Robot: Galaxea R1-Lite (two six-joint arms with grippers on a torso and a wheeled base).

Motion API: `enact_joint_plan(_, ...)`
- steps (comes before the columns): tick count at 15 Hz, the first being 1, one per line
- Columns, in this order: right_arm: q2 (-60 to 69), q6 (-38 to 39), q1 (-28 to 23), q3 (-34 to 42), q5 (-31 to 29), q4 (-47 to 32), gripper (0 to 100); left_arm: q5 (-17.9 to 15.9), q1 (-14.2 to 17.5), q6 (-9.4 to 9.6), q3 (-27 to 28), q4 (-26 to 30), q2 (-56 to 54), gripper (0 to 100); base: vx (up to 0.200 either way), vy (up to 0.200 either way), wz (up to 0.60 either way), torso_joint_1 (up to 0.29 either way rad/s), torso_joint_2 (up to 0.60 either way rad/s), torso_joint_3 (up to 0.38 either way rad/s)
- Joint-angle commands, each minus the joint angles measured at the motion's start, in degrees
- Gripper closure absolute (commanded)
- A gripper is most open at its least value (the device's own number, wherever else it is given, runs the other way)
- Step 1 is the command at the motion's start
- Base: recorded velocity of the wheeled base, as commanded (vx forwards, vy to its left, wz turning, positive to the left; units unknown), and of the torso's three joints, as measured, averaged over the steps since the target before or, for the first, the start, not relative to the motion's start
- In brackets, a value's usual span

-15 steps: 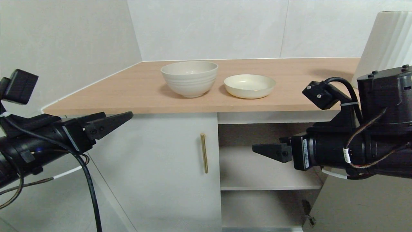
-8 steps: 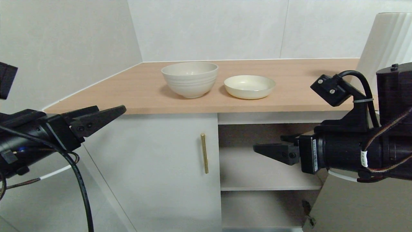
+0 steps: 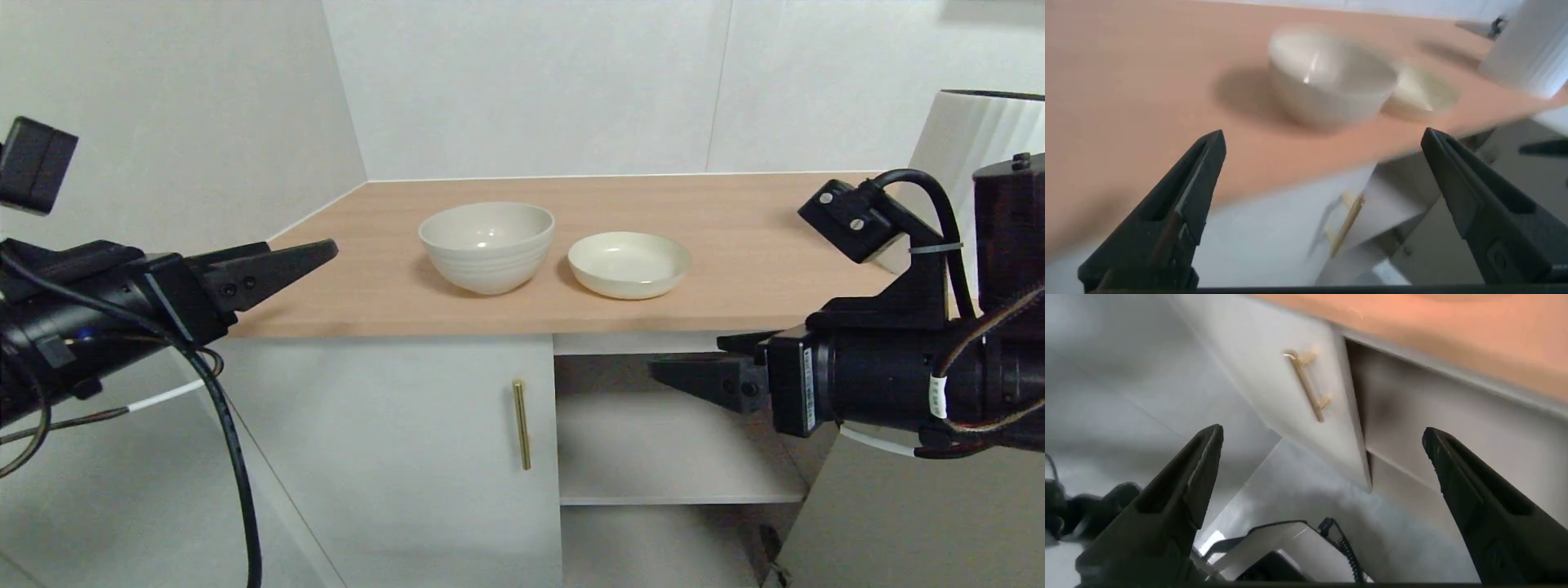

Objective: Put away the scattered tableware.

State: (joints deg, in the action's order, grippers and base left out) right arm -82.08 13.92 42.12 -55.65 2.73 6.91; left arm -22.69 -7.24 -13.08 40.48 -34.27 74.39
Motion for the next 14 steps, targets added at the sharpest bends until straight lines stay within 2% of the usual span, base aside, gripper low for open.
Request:
enact_joint_plan(1,-1.15,-0.03,-1.34,0.10,-0.01,0.12,0,-0.08,0.03,-0.10,1.35,0.61,4.98,0,0.000,0.000,0.00,0.168,-0.49,-0.281)
enact_joint_plan(3,-1.59,-0.03,-2.22,0.10,0.08,1.61,0,0.36,-0.05,-0.10,1.88,1.22,7.53,0,0.000,0.000,0.00,0.181,-0.46,-0.283)
enact_joint_plan(8,-4.14,-0.03,-3.10,0.02,-0.01,2.05,0,0.71,-0.41,-0.72,5.75,10.10,8.14,0,0.000,0.000,0.00,0.185,-0.47,-0.282)
enact_joint_plan(9,-5.02,-0.03,-3.89,0.02,0.08,3.02,0,0.80,-0.93,-2.74,7.24,13.09,8.41,0,0.000,0.000,0.00,0.198,-0.48,-0.271)
enact_joint_plan(10,-5.37,-0.03,-4.24,0.10,-0.01,3.46,0,0.80,-1.37,-3.88,7.68,13.70,8.49,0,0.000,0.000,0.00,0.203,-0.49,-0.276)
enact_joint_plan(11,-6.78,-0.03,-5.47,0.10,-0.09,5.04,0,0.80,-2.87,-9.51,9.52,16.16,8.67,0,0.000,0.000,0.00,0.217,-0.48,-0.281)
enact_joint_plan(12,-7.83,-0.03,-6.26,0.10,-0.18,6.18,0,0.80,-3.66,-13.11,11.19,18.18,9.20,0,0.000,0.000,0.00,0.212,-0.51,-0.276)
enact_joint_plan(13,-8.80,-0.03,-6.70,0.10,-0.36,7.33,0,0.80,-3.75,-15.57,12.95,21.17,10.25,0,0.000,0.000,0.00,0.173,-0.38,-0.217)
enact_joint_plan(14,-9.33,-0.03,-6.79,0.19,-0.36,8.21,0,0.80,-3.75,-16.98,14.71,24.42,11.39,0,0.000,0.000,0.00,0.095,-0.21,-0.129)
